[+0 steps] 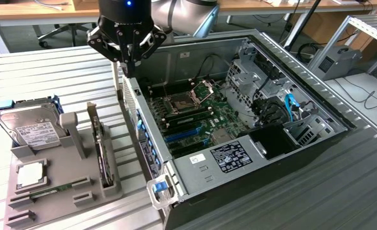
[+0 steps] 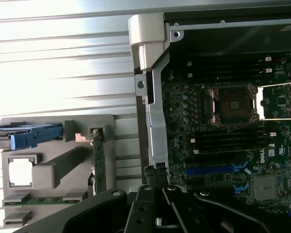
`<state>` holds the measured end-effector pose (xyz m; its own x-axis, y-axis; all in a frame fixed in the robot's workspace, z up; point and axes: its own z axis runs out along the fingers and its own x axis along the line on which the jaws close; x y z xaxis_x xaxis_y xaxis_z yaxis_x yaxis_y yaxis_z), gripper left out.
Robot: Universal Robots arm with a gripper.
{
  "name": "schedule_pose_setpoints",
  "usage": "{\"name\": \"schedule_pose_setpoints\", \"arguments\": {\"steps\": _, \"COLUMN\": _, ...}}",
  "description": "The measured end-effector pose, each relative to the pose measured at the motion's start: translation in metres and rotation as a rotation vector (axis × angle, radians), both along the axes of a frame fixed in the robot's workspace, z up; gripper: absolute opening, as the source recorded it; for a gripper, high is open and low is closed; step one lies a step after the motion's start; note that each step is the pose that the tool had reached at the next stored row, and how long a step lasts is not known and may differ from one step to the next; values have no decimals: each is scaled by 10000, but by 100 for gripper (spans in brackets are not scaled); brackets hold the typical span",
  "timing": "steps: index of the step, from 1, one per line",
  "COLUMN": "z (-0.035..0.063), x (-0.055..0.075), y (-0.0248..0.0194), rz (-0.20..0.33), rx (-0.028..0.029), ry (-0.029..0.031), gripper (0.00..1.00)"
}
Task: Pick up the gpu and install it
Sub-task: 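Reach for the gpu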
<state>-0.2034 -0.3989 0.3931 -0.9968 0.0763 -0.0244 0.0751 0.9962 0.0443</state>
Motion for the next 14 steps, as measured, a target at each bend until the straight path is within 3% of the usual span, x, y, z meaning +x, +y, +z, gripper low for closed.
{"name": "schedule_pose_setpoints", "arguments": {"steps": 14, "z": -1, "x": -67, "y": 0, "rz": 0, "rx": 0, "ry": 0, "gripper": 11}}
